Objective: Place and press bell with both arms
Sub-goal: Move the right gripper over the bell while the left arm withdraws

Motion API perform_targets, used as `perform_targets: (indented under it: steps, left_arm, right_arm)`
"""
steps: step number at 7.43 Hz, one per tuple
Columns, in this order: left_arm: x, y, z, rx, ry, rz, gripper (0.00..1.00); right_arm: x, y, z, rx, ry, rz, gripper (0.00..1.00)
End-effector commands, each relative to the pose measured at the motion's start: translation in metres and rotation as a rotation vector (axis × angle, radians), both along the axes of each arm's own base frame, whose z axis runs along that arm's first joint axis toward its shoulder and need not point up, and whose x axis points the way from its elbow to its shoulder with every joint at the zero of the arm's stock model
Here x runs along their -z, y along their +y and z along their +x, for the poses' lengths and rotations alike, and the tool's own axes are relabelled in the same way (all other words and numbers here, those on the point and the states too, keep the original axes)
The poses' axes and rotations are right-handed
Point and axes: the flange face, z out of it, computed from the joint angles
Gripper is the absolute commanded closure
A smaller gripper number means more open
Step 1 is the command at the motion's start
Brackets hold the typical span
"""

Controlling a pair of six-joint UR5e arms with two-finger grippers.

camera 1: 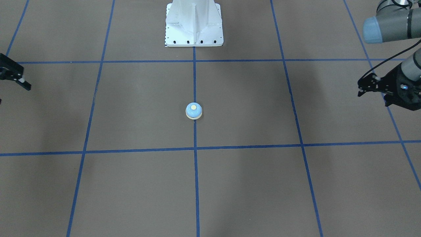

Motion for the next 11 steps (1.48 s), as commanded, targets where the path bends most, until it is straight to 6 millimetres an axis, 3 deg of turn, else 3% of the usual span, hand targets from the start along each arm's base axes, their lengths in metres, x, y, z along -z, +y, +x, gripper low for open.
perform_targets:
  steps: [1,2,3,4,5,6,9,10,11]
  left_arm:
    - [-0.080,0.018,-0.093,0.000,-0.027,-0.010,0.00]
    - [-0.094,0.026,-0.122,0.055,-0.033,-0.031,0.00]
    - [-0.104,0.037,-0.157,0.125,-0.038,-0.058,0.00]
    - [-0.121,0.055,-0.181,0.178,-0.041,-0.105,0.00]
    - [-0.132,0.067,-0.209,0.242,-0.037,-0.145,0.00]
    - [-0.131,0.070,-0.211,0.252,-0.034,-0.153,0.00]
    - [-0.130,0.068,-0.210,0.249,-0.036,-0.139,0.00]
    - [-0.129,0.068,-0.210,0.248,-0.036,-0.133,0.00]
    - [-0.129,0.067,-0.210,0.246,-0.037,-0.130,0.00]
  right_arm:
    - [0.086,0.003,-0.108,-0.046,-0.057,-0.088,0.00]
    - [0.121,0.010,-0.149,-0.057,-0.077,-0.154,0.00]
    - [0.161,0.011,-0.177,-0.067,-0.056,-0.204,0.00]
    - [0.190,0.025,-0.214,-0.085,0.015,-0.200,0.00]
    - [0.205,0.039,-0.243,-0.086,0.093,-0.212,0.00]
    - [0.212,0.051,-0.265,-0.081,0.143,-0.228,0.00]
    - [0.249,0.080,-0.389,-0.142,0.219,-0.262,0.03]
    - [0.257,0.079,-0.421,-0.142,0.238,-0.289,0.08]
    - [0.250,0.071,-0.443,-0.157,0.274,-0.286,0.24]
